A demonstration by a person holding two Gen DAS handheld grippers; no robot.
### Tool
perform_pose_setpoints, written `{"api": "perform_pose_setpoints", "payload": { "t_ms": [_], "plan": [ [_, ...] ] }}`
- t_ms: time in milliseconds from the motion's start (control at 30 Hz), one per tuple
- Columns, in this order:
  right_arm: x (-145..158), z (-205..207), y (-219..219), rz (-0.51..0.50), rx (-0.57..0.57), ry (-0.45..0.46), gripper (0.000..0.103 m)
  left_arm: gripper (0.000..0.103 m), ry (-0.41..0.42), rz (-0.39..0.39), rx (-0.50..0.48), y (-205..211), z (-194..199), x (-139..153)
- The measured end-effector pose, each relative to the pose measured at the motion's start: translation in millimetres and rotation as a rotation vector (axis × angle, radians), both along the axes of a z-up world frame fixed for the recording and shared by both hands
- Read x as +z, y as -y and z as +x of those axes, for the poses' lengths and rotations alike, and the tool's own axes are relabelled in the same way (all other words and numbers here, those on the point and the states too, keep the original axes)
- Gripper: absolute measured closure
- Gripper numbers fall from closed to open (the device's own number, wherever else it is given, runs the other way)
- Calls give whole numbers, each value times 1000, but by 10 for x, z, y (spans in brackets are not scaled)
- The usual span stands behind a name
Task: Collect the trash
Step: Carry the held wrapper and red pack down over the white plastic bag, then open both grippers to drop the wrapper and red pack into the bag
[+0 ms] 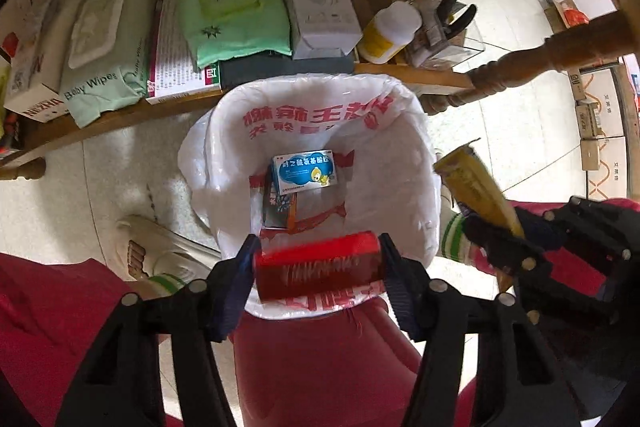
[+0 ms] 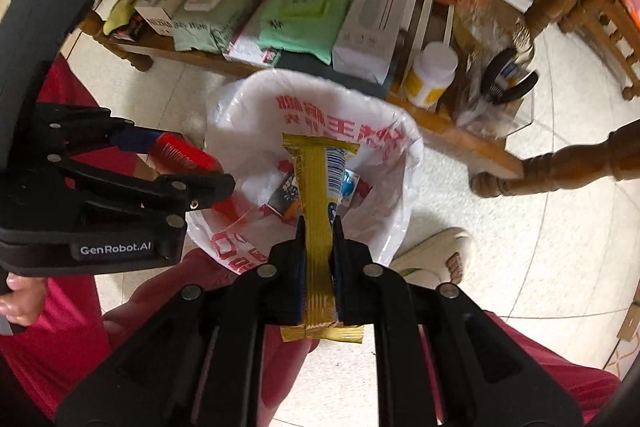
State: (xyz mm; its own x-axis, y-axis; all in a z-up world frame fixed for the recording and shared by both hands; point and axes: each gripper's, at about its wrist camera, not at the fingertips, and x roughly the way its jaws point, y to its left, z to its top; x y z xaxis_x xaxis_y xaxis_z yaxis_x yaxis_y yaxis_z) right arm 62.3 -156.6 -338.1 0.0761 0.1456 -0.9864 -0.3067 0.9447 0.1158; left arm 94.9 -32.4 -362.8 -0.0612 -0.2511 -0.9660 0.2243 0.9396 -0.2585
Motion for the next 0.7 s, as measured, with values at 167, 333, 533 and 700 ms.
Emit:
{"api": "perform_pose_setpoints", "payload": {
  "t_ms": [167,333,533,700],
  "plan": [
    [-313,91,-46,12,-27,-55,92,46,-41,36,18,0,100,-246],
    [-535,147,-92,8,-30,-97,92,47,-50,53,27,-21,158,-322],
    [-698,197,-95,14,-49,-136,68,46,-95,79,27,-23,208,-455],
    [-646,210,-99,7,-35,-103,49,38,-99,90,33,-40,221,-466]
  ]
}}
